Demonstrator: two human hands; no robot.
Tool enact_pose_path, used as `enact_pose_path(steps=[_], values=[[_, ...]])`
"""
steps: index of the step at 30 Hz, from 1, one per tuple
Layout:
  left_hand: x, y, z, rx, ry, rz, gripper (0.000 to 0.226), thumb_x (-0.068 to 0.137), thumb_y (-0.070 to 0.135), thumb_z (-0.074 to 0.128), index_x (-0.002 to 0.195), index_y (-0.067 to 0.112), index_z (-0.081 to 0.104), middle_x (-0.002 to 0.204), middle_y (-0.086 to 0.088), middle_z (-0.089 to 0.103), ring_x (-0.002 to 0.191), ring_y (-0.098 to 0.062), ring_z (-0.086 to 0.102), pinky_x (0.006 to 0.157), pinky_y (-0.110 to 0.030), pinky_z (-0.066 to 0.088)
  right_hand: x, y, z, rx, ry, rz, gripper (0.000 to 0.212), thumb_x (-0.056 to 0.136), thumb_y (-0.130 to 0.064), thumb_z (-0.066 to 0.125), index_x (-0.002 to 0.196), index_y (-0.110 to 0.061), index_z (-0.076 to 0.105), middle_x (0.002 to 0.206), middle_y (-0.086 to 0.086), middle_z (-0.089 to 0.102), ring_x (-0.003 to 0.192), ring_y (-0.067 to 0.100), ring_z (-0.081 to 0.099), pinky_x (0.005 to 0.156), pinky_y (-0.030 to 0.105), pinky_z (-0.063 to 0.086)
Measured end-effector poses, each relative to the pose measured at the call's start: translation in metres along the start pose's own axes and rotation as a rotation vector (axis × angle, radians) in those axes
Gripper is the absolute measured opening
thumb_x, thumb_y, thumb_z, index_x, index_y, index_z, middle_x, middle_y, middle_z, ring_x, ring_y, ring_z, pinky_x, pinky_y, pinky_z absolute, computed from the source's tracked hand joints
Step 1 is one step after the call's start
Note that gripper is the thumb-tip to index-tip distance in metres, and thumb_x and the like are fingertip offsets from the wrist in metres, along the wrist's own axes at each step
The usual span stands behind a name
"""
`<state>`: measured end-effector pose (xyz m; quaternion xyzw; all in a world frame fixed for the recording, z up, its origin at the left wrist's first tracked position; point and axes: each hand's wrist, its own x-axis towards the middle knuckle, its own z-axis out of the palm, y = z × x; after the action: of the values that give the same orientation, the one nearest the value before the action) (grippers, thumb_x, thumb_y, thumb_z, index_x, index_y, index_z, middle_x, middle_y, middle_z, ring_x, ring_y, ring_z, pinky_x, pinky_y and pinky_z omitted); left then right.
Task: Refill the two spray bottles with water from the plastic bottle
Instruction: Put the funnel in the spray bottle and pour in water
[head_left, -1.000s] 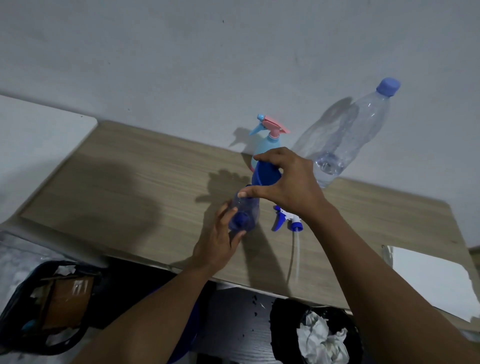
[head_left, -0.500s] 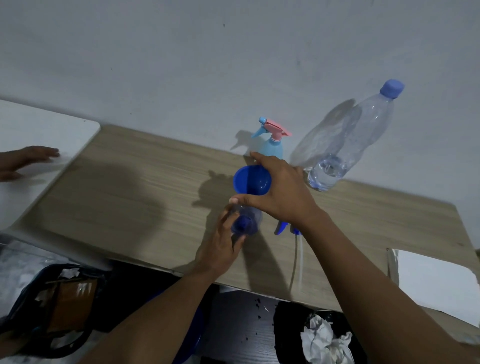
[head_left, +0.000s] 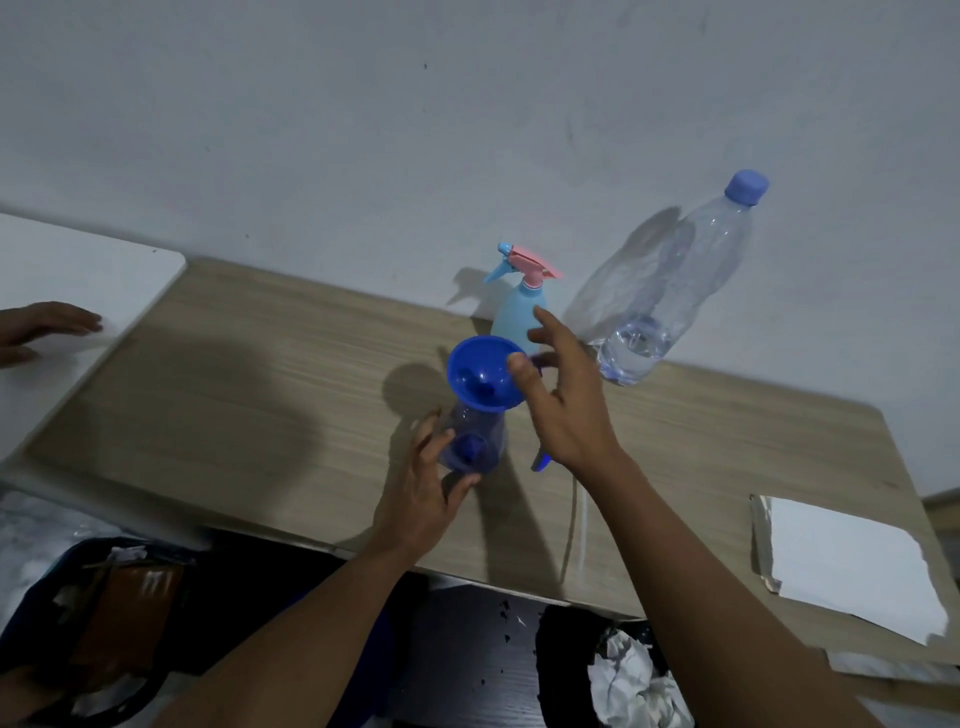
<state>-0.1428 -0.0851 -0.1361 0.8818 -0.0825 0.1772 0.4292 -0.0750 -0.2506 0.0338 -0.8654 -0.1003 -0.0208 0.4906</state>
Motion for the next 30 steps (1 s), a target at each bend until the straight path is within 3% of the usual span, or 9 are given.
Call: enact_pose_path(steps=[2,3,6,8,11,15,19,24,30], values=[[-0.008,0.008,-0.006,0.044,0.037,-0.052,0.071,0.084,0.034,0.073,0.139,0.013,0.033,0.153,-0.013,0.033,0.138,-0.029,0.042,0.099,-0.036,0.050,-0.009,0.013,-0.008,0.121,0.114,0.075,0.071,0.091,-0.069,0.047,0.148,-0.028,0.042,0.122,-0.013,0.058,0.104,-0.004,0.060,0.081,0.009,0.047],[-0.015,0.013,-0.009,0.070,0.062,-0.075,0.068,0.084,0.038,0.071,0.137,0.011,0.037,0.150,-0.012,0.034,0.137,-0.028,0.042,0.101,-0.035,0.047,-0.014,0.023,-0.014,0.148,0.150,0.119,0.066,0.093,-0.064,0.048,0.147,-0.025,0.045,0.117,-0.016,0.058,0.103,-0.003,0.060,0.079,0.007,0.046],[-0.043,0.033,-0.010,0.102,0.084,-0.063,0.062,0.086,0.047,0.064,0.130,0.007,0.048,0.140,-0.009,0.040,0.132,-0.015,0.038,0.110,-0.021,0.033,-0.028,0.052,-0.037,0.143,0.202,0.216,0.050,0.098,-0.047,0.052,0.142,-0.024,0.050,0.113,-0.010,0.062,0.102,0.012,0.064,0.078,0.019,0.051],[-0.059,0.053,-0.006,0.073,0.017,-0.062,0.057,0.088,0.050,0.061,0.130,0.013,0.050,0.136,0.001,0.042,0.128,-0.003,0.035,0.110,-0.013,0.028,-0.034,0.066,-0.057,0.142,0.230,0.258,0.046,0.100,-0.040,0.053,0.141,-0.019,0.051,0.114,0.001,0.064,0.094,0.013,0.064,0.066,0.011,0.049],[-0.052,0.090,0.011,-0.074,-0.130,-0.061,0.051,0.088,0.050,0.064,0.133,0.034,0.043,0.134,0.016,0.040,0.126,0.008,0.039,0.102,-0.013,0.039,-0.033,0.074,-0.094,0.110,0.270,0.291,0.047,0.101,-0.037,0.053,0.142,-0.015,0.048,0.117,0.001,0.063,0.090,0.010,0.063,0.063,0.012,0.047],[0.022,0.148,0.043,-0.184,-0.160,-0.077,0.050,0.087,0.046,0.066,0.130,0.033,0.045,0.128,0.011,0.053,0.114,-0.005,0.055,0.088,-0.034,0.054,-0.004,0.073,-0.143,0.142,0.333,0.279,0.046,0.100,-0.039,0.055,0.140,-0.016,0.052,0.122,0.003,0.064,0.100,0.019,0.065,0.078,0.021,0.047],[0.128,0.200,0.068,-0.254,-0.107,-0.129,0.053,0.088,0.032,0.073,0.133,0.029,0.044,0.131,0.008,0.055,0.116,-0.010,0.057,0.096,-0.031,0.050,0.039,0.060,-0.184,0.140,0.290,0.228,0.048,0.102,-0.041,0.051,0.144,-0.019,0.049,0.139,-0.001,0.055,0.115,0.016,0.057,0.097,0.028,0.044],[0.239,0.224,0.095,-0.228,-0.082,-0.279,0.078,0.088,0.034,0.073,0.150,0.024,0.028,0.148,-0.003,0.044,0.132,-0.023,0.046,0.106,-0.032,0.039,0.078,0.053,-0.211,0.137,0.143,0.217,0.053,0.106,-0.041,0.042,0.151,-0.014,0.040,0.154,0.002,0.045,0.134,0.018,0.049,0.110,0.031,0.039],[0.269,0.223,0.094,-0.293,-0.150,-0.278,0.082,0.083,0.027,0.080,0.151,0.027,0.033,0.143,0.000,0.051,0.125,-0.022,0.054,0.104,-0.031,0.045,0.074,0.053,-0.216,0.287,0.009,0.196,0.032,0.108,-0.043,0.034,0.125,-0.031,0.058,0.118,-0.015,0.063,0.113,0.010,0.058,0.093,0.028,0.045]])
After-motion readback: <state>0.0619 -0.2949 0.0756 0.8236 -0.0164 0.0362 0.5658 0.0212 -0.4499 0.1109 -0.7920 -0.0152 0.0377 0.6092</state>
